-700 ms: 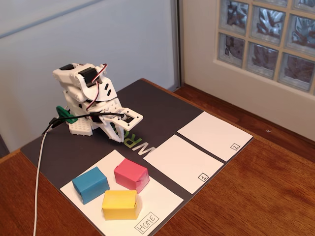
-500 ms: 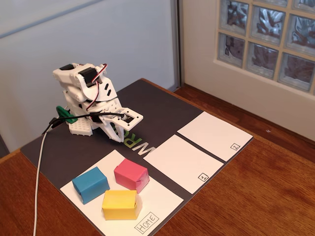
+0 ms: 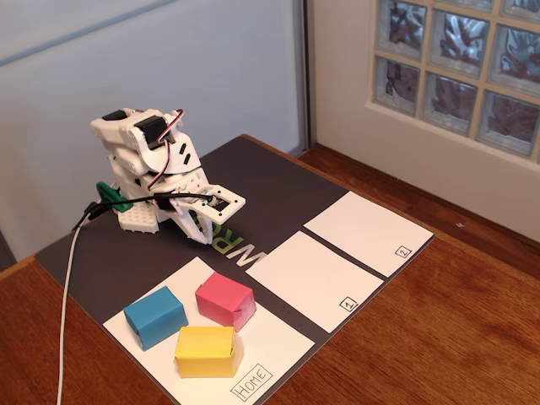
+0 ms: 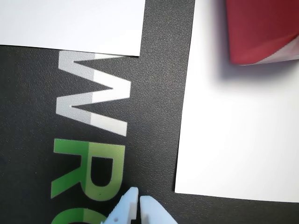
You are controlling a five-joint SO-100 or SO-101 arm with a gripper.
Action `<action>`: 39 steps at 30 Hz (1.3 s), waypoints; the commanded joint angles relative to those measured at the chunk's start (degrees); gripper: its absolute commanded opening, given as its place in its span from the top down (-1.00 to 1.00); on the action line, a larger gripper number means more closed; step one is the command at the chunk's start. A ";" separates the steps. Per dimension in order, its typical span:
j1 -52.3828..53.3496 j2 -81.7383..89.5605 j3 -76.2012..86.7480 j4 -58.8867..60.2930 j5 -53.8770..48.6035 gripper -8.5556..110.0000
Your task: Move box blue to zone 1
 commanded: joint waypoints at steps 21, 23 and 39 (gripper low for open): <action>-0.53 2.90 -1.85 0.62 -1.85 0.86; -2.37 2.64 -4.48 0.53 -0.97 0.86; 5.89 -48.43 -53.44 -1.32 -24.87 0.86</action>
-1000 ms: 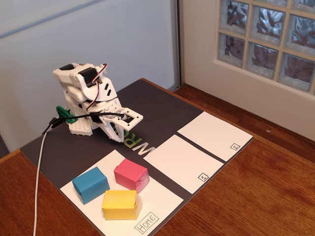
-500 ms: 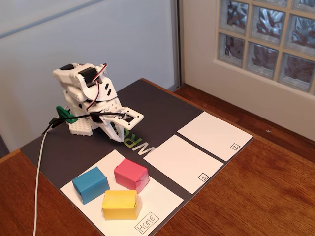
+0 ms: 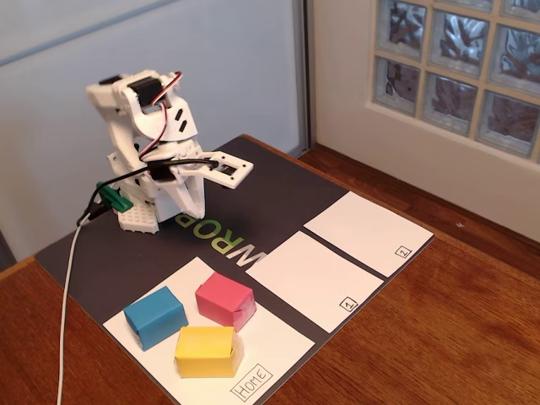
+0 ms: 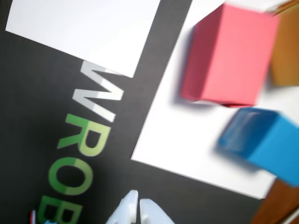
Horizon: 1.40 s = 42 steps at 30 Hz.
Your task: Move box blue to zone 1
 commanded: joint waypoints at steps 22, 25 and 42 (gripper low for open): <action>15.38 -46.58 -57.04 21.01 -57.22 0.86; 16.70 -48.87 -57.04 20.21 -62.05 0.86; 23.47 -67.24 -71.81 20.21 -85.96 0.86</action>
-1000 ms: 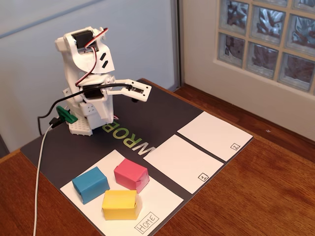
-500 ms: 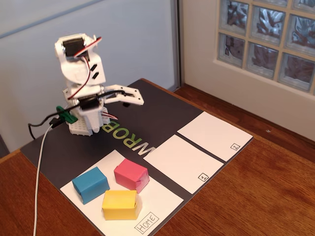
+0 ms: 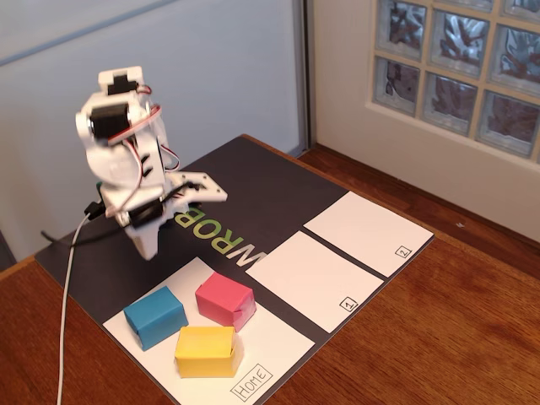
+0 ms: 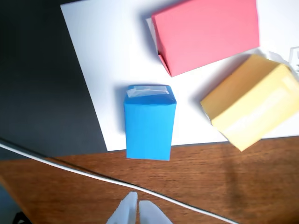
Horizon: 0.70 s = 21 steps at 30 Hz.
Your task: Move box blue to zone 1
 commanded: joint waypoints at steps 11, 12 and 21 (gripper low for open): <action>1.93 -6.68 -5.27 0.44 -6.68 0.86; 2.11 -6.86 -5.01 0.70 -7.73 0.86; 4.83 -7.91 -4.57 0.18 -13.97 0.86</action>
